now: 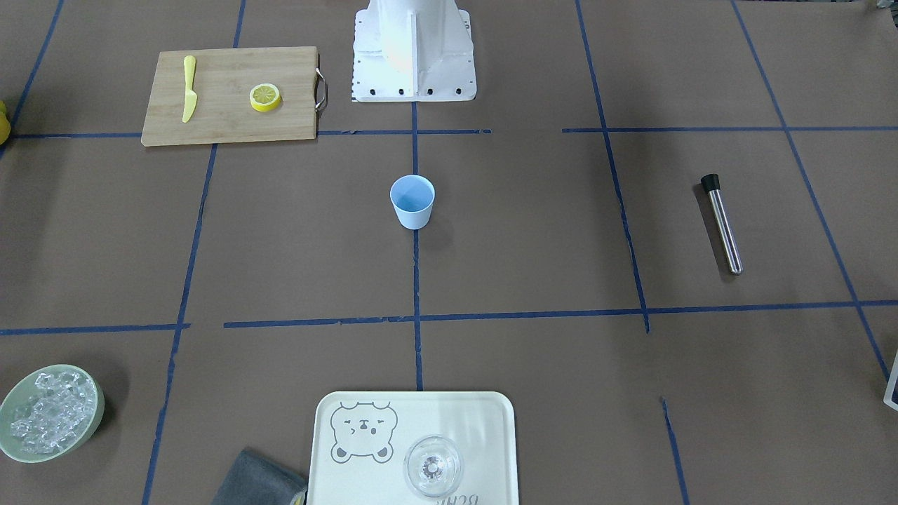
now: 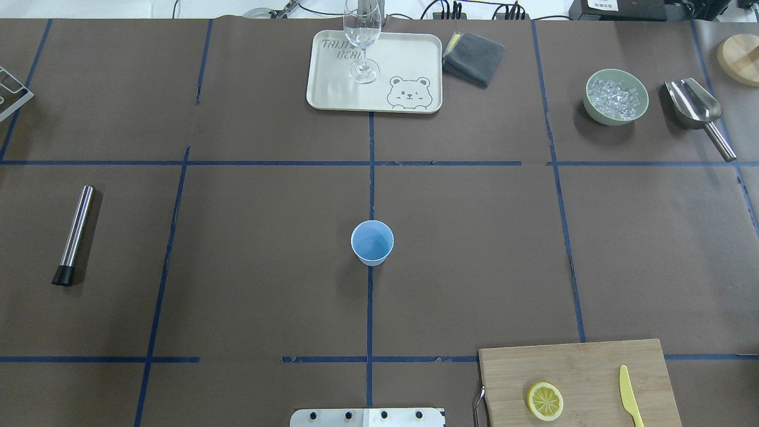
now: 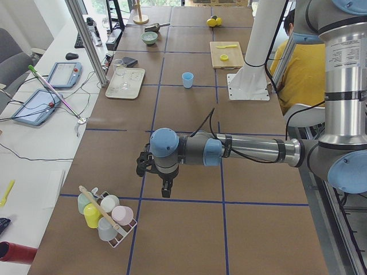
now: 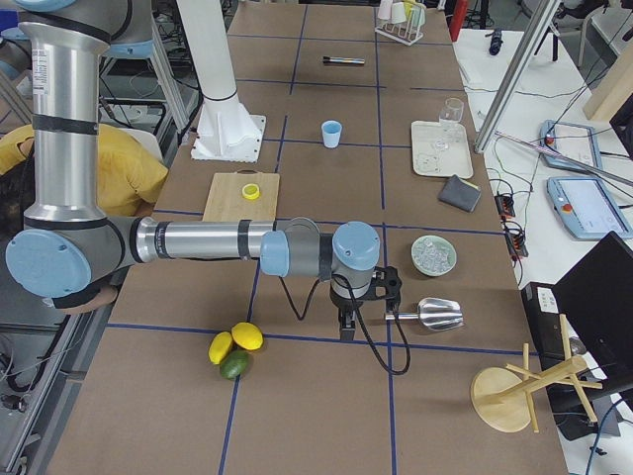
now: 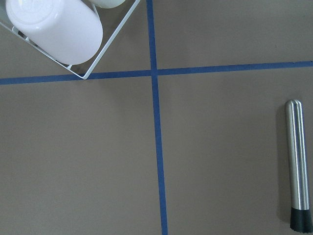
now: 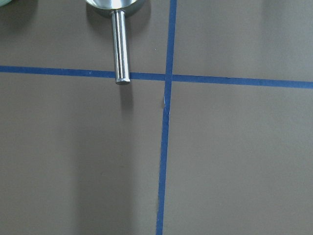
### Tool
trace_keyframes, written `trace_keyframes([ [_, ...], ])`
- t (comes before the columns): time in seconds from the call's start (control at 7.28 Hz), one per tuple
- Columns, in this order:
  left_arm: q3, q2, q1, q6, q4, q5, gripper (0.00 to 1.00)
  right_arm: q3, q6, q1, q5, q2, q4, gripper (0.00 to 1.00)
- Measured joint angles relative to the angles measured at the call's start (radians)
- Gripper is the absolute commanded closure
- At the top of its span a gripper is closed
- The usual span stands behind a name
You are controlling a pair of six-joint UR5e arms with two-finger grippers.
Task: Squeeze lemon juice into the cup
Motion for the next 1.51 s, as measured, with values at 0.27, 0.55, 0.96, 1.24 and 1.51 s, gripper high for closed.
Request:
trace_keyframes([
  [0.27,-0.013,-0.001,0.001,0.008,0.003,-0.009,0.0,0.0,-0.001,-0.001,0.0,0.0,0.0,0.0],
  [0.55,-0.02,-0.001,0.001,0.011,0.005,-0.013,0.0,0.0,0.0,-0.001,0.001,-0.001,0.0,0.0],
  [0.96,-0.017,0.0,0.001,0.011,0.005,-0.011,0.0,0.006,0.001,-0.006,0.004,-0.003,0.034,0.0],
  [1.24,-0.023,0.0,0.001,0.012,0.005,-0.011,0.0,0.007,0.007,-0.025,0.036,-0.018,0.112,0.0],
  [1.51,-0.025,-0.001,0.002,0.013,0.001,-0.015,0.0,0.034,0.032,-0.058,0.108,-0.046,0.14,0.0],
])
